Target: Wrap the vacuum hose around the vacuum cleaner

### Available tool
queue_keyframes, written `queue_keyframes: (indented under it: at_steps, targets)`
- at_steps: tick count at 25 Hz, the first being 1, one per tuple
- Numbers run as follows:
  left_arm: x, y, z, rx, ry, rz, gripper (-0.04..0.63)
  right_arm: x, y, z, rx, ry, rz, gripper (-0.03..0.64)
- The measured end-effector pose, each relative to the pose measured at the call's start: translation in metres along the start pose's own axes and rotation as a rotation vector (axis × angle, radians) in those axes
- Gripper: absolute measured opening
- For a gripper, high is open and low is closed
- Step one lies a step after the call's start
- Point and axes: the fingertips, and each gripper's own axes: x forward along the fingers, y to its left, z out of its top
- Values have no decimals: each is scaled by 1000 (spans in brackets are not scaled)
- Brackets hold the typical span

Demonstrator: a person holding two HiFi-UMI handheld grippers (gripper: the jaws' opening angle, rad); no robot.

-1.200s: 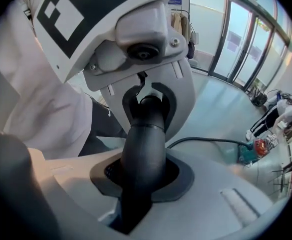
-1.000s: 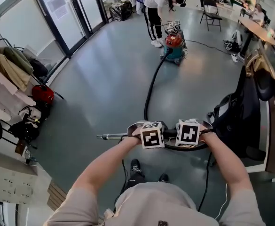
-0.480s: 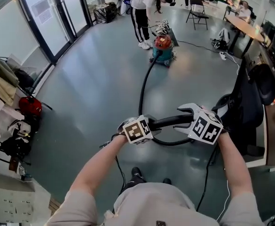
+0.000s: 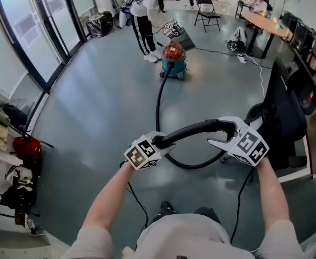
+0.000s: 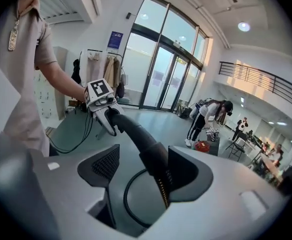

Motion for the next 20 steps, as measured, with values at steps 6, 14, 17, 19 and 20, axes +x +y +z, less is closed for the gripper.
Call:
queue_keyframes:
  at_steps: [6,14,17,19,20]
  targets:
    - [-15,29,1,-62,-110,43,100,18,21,-12,170,-47,-32,324]
    - [-17,62,39,-106,-220,112,98,90,64,-6,400,-167,125,322]
    - [-9,67,64,-121,-233,127,100,123,76,-6,460,-203,214,322]
    - [-6,70,79,-124,-240,135,100,142,80,-4,486,-226,276,325]
    - [-5,73,87,-124,-243,138,100,151,81,-4,495,-238,306,328]
